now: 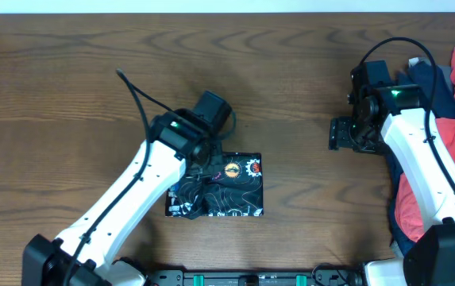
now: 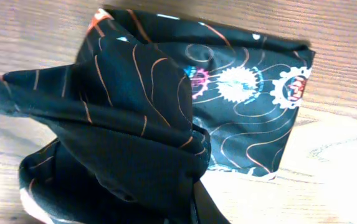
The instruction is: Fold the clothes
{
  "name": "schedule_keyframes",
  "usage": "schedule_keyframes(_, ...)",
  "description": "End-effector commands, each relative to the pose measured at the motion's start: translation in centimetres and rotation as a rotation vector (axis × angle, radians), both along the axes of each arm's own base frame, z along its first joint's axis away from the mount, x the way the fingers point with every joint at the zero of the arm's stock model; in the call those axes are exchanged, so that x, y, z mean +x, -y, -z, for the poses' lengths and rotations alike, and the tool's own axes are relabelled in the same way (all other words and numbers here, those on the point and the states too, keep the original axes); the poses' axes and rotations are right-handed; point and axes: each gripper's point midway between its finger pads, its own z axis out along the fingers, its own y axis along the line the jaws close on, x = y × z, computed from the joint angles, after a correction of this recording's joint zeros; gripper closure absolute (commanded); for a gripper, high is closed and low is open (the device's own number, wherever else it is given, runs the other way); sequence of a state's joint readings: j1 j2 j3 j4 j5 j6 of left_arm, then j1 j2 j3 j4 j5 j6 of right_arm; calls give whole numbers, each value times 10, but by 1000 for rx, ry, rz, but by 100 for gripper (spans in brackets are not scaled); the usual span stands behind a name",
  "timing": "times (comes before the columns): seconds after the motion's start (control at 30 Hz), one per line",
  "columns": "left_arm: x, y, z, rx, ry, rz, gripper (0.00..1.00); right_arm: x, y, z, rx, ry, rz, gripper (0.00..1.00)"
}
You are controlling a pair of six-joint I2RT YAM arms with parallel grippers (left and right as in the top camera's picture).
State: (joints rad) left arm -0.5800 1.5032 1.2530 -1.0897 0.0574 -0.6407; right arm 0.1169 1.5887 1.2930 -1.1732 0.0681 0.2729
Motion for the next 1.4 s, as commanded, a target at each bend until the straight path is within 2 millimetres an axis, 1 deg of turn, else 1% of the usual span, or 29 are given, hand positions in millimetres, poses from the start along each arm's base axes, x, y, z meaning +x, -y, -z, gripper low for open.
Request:
schedule_keyframes(0.0,1,16,3,-26,1,-12,94,0,3,2,-8,-7,-3,24)
schedule_keyframes(0.13,3,38,5,-83,12,12,94,0,3,2,-8,-10,-3,24)
schedule_keyframes(0.4,-2,59,17,-93,-8,39,94,0,2,2,-8,-9,-4,23)
schedule_keyframes(0.53,-4,71,20,-110,-5,51,94,0,2,2,-5,-9,-4,23)
schedule_keyframes(0.6,-6,83,18,-151,-6,53,94,0,2,2,-5,-9,-4,23)
schedule_keyframes(0.7,-8,109,12,-240,9,92,91,0,2,2,-4,-9,-4,23)
schedule_keyframes(0.77,-8,128,7,-299,31,130,74,0,1,2,1,-9,-4,23)
schedule_keyframes(0.8,-8,136,4,-326,44,148,62,0,0,2,7,-9,-5,23)
schedule_keyframes(0.87,-7,151,-4,-380,81,243,43,0,-4,2,30,-9,-8,22)
schedule_keyframes(0.9,-7,154,-6,-394,95,285,36,0,-6,2,43,-8,-9,22)
schedule_keyframes(0.93,-5,154,-8,-397,105,304,34,1,-9,2,56,-7,-11,22)
schedule_keyframes(1.0,-1,145,-12,-390,120,315,33,1,-15,2,82,-4,-38,22)
schedule_keyframes(1.07,6,130,-17,-373,135,318,33,3,-27,2,130,1,-99,21)
schedule_keyframes(1.1,10,120,-19,-364,137,306,33,3,-38,0,176,7,-150,21)
schedule_keyframes(1.17,20,96,-22,-333,140,250,33,3,-69,-5,305,27,-280,21)
schedule_keyframes(1.2,26,81,-21,-305,143,209,33,2,-82,-8,362,38,-331,21)
schedule_keyframes(1.23,34,62,-19,-261,146,159,33,1,-96,-12,415,47,-375,21)
schedule_keyframes(1.3,45,29,-14,-193,141,71,33,-4,-119,-17,487,52,-436,21)
schedule_keyframes(1.37,54,9,-8,-169,130,9,33,-11,-134,-18,494,43,-483,22)
